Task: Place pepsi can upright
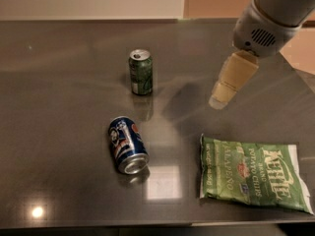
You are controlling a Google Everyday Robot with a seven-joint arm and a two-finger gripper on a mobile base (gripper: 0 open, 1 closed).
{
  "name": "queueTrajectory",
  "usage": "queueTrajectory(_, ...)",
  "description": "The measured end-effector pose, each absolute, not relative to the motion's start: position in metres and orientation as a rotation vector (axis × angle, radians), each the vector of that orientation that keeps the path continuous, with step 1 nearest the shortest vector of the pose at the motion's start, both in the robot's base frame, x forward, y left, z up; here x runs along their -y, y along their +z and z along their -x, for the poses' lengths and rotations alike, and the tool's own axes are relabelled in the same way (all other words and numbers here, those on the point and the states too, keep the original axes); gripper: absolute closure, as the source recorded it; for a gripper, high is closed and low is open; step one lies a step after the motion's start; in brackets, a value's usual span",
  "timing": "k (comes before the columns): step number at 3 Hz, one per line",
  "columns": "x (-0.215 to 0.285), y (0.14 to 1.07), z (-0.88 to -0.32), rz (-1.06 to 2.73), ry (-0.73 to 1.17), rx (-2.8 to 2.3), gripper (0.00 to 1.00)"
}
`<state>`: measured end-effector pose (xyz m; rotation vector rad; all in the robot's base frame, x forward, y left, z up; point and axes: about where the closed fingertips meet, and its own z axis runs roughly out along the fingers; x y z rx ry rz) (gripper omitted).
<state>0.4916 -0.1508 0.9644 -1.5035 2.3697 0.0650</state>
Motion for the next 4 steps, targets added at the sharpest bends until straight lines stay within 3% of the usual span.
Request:
queueTrajectory(2, 0.062, 0.939, -0.518, 1.191, 0.182, -2.565, 0.00)
queueTrajectory(4, 0.056, 0.936, -0.517, 1.163, 0.193, -2.610, 0.00)
